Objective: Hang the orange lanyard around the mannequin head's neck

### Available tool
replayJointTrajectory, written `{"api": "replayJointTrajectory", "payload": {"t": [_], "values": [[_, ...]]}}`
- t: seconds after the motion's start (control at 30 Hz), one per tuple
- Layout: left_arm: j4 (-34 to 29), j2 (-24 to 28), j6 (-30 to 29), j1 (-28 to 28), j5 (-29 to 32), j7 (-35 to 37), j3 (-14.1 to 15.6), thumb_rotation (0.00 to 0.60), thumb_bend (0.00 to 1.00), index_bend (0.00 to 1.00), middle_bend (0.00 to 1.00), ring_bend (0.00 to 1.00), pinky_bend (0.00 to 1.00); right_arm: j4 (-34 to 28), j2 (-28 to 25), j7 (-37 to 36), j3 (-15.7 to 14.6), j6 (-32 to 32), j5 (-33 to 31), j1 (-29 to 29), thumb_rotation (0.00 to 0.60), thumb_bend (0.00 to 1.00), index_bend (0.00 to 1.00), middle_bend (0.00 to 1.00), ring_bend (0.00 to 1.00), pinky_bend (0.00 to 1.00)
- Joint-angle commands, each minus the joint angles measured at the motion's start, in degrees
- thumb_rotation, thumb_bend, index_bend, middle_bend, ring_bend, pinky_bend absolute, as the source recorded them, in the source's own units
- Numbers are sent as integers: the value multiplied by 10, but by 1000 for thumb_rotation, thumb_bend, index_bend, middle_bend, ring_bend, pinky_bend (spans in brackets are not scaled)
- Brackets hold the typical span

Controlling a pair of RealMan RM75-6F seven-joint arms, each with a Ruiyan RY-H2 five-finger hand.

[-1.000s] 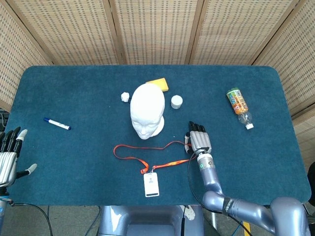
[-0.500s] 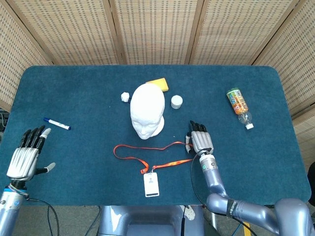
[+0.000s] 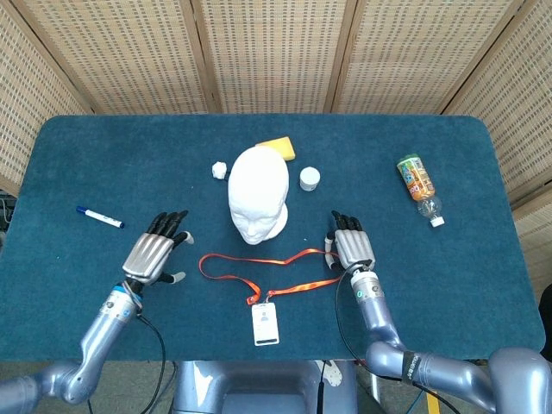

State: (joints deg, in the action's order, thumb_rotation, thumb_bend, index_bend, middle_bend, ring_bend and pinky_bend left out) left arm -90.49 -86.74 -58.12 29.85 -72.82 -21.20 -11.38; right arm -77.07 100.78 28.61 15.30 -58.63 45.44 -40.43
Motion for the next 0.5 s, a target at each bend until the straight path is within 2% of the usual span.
{"api": "replayJointTrajectory", "payload": {"t": [0.03, 0.3, 0.5], "values": [[19, -43, 25, 35, 36, -30, -16, 600, 204, 380, 0, 0, 0, -1, 0, 0, 1, 2, -4, -1, 600, 434, 680, 0, 0, 0], [69, -99, 47, 79, 109, -76, -27, 600, 259, 424, 0, 0, 0, 0, 2, -6, 5, 13, -13, -6, 600, 434, 681, 0, 0, 0], [102, -117, 53, 90, 130, -66, -25, 600, 263, 453, 0, 0, 0, 5, 6, -9, 2, 19, -13, -10, 600, 434, 683, 0, 0, 0]]}}
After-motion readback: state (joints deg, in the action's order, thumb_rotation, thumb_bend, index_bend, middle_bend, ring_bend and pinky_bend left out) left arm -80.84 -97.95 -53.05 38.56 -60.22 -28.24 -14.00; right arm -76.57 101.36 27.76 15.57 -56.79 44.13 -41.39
